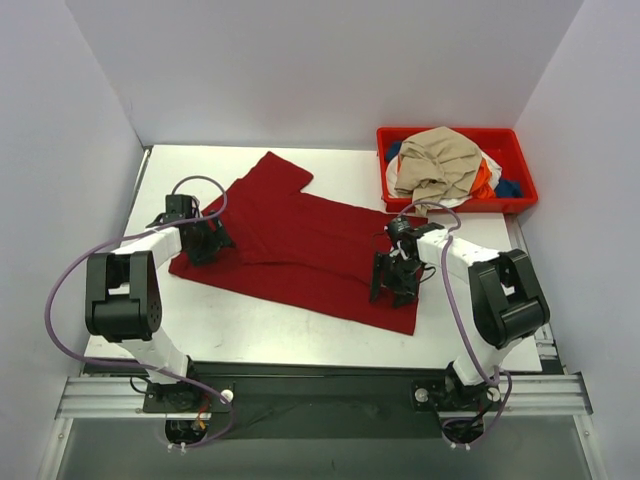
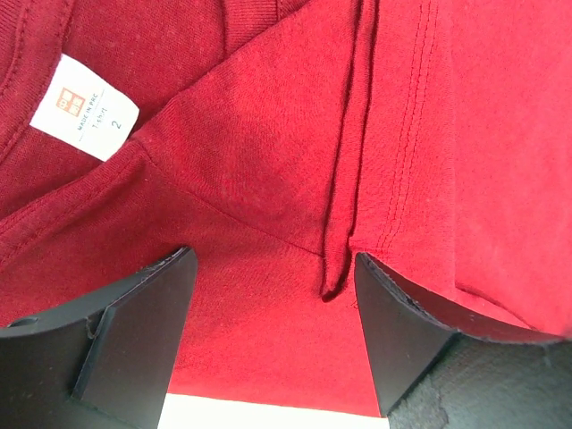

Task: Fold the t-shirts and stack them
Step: Fold the flattened tshirt in 1/3 of the way

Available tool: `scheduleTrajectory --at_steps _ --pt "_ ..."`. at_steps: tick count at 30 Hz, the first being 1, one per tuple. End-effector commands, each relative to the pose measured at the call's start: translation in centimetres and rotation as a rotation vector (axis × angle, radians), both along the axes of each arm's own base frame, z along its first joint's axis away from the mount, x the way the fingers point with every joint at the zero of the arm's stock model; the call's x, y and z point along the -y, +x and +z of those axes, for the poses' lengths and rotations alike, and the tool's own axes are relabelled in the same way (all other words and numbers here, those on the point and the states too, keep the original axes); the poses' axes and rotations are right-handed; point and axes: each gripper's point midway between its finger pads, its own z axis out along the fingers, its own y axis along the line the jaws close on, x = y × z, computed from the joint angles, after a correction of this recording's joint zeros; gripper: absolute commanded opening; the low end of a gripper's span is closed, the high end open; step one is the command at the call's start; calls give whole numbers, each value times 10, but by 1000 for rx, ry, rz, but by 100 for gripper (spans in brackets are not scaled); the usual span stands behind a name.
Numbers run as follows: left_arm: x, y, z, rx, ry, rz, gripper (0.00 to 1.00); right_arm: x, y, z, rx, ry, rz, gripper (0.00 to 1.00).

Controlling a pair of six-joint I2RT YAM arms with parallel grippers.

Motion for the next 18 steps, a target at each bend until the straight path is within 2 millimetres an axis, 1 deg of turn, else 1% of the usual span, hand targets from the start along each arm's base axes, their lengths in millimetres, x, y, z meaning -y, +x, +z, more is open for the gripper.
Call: scheduleTrajectory --at_steps 1,3,4,7,10,15,18 --pt "-24 -41 -27 -153 105 13 84 21 -8 -2 -42 -114 1 61" --pt "-24 -42 -26 -149 107 13 84 21 -2 -2 -39 -121 2 61" --pt "-24 -42 -25 -146 109 12 84 21 8 2 -21 -123 -3 61" --pt "-26 -43 -23 -141 118 12 84 22 24 7 4 -129 0 61" --pt "-27 -43 -20 -139 128 7 84 30 38 11 24 -143 -11 61" --pt "-28 -43 -14 -125 137 -2 84 52 57 14 42 -166 -35 61" --pt "-27 -39 -8 -103 135 -12 84 56 67 23 65 -156 -53 61"
